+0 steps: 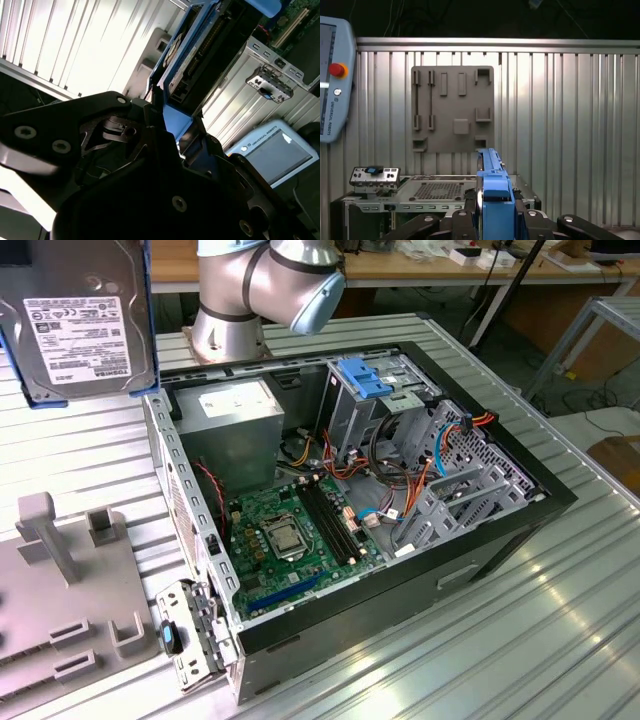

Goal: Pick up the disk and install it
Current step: 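Pick up the disk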

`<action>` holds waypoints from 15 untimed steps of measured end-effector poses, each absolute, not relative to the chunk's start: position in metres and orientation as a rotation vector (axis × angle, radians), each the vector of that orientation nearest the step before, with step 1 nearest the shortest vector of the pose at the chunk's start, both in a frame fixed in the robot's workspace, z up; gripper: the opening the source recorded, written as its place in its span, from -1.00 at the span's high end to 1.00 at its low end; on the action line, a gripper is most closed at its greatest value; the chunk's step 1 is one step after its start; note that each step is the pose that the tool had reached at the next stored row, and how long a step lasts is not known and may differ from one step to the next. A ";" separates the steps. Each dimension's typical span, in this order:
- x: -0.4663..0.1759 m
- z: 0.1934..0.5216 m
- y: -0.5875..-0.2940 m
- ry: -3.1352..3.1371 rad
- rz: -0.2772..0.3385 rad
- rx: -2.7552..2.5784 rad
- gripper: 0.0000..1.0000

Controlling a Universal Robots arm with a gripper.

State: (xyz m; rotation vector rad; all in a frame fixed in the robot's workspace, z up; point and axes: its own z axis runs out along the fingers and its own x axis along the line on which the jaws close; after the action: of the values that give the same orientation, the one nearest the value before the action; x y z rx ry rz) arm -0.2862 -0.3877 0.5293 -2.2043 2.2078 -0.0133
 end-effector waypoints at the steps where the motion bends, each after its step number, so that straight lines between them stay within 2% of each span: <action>1: -0.282 0.529 -0.388 2.208 -0.013 -2.204 0.25; 15: -0.241 0.524 -0.394 2.212 -0.020 -2.200 0.25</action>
State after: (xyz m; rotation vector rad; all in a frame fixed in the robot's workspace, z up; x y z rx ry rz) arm -0.2414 -0.3939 0.5240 -2.1997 2.2124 -0.0200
